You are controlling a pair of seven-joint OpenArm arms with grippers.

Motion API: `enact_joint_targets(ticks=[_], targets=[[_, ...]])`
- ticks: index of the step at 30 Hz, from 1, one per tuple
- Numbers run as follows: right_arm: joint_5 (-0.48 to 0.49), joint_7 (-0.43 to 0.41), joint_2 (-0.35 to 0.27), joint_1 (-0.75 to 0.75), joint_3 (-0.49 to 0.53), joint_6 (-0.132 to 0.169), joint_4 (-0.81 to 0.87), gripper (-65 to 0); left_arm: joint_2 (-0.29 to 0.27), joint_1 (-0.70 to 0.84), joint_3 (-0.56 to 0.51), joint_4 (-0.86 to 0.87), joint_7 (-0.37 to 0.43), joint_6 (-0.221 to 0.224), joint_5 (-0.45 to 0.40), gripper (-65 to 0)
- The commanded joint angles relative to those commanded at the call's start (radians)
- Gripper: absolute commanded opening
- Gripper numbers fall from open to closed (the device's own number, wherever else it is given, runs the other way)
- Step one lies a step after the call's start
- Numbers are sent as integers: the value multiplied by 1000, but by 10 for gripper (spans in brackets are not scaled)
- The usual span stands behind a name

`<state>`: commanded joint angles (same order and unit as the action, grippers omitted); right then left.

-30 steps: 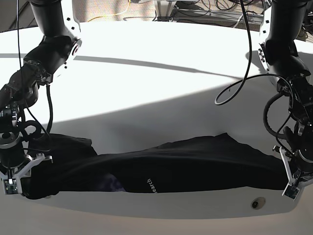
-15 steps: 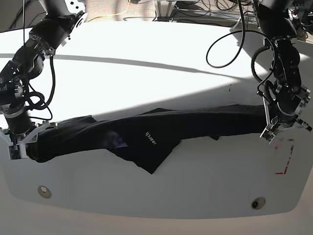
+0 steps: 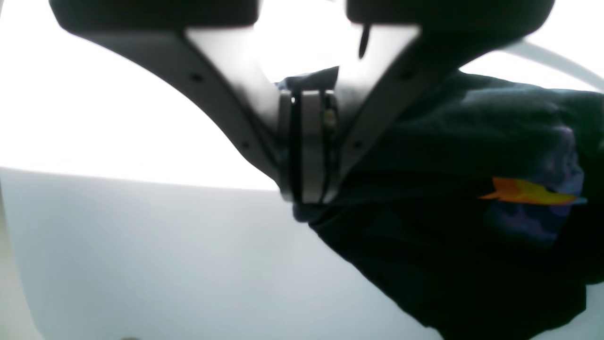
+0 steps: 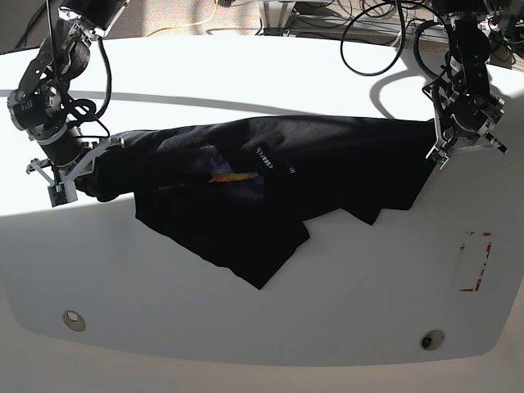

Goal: Layout the t-shirt on the table in an organized manner, then fold the t-shirt properly
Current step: 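Pull the held t-shirt back toward the robot and lay it flat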

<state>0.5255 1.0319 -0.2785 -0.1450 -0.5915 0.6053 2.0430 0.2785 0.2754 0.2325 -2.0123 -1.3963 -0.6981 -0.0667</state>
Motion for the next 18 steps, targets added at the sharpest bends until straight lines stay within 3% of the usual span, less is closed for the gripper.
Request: enact_joint_targets(ticks=[18], targets=[[221, 0, -25, -339, -170, -2, 0, -650, 5, 315, 2, 0, 21, 0, 0, -650]])
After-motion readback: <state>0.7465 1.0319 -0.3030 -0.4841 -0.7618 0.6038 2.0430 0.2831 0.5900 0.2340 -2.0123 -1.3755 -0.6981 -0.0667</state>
